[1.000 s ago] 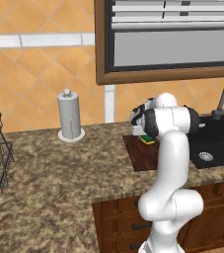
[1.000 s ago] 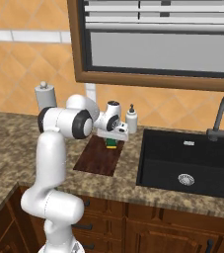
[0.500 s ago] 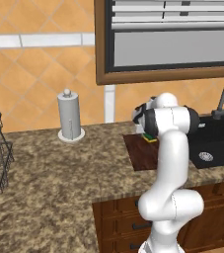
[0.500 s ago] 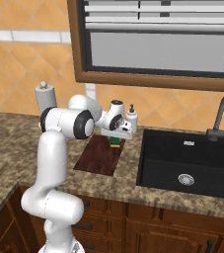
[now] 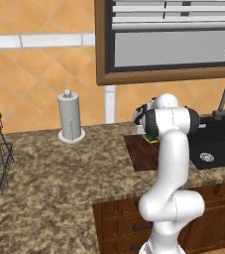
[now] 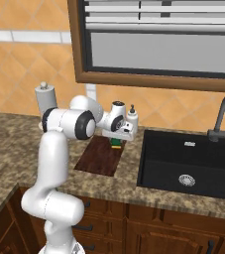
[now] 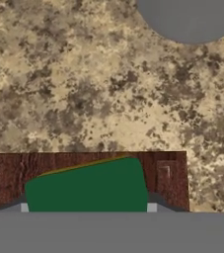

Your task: Pick up the sponge from the counter and clean the cutting board by briefly scrubbing or pressing down on the cutting board. Once finished, release the sponge.

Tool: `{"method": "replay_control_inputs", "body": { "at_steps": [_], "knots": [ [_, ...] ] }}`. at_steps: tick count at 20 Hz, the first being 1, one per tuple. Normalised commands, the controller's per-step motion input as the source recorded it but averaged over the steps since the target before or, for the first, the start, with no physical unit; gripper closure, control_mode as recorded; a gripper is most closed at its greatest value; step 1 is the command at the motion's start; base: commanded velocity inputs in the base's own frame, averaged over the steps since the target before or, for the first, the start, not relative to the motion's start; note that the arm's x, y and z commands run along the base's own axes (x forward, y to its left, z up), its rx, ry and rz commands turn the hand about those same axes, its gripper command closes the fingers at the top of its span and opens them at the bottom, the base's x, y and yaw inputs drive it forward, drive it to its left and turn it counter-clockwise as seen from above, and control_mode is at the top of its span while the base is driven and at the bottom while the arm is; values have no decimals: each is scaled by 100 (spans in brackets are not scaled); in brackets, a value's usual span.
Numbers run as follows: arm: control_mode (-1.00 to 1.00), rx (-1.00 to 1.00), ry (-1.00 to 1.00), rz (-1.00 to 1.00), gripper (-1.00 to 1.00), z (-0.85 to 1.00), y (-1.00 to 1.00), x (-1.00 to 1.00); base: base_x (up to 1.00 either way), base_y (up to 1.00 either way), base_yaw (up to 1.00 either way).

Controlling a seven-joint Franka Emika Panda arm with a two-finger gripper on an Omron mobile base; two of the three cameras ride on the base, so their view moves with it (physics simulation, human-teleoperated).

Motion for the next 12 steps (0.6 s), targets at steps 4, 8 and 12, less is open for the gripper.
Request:
{"method": "replay_control_inputs", "body": {
  "at_steps": [4,8,12],
  "knots": [
    [-100,0,-4,0,100,-7,0,-62,0,0,0],
    [-100,0,0,0,100,-4,0,-70,0,0,0],
    [-100,0,0,0,100,-30,0,-52,0,0,0]
  ]
}}
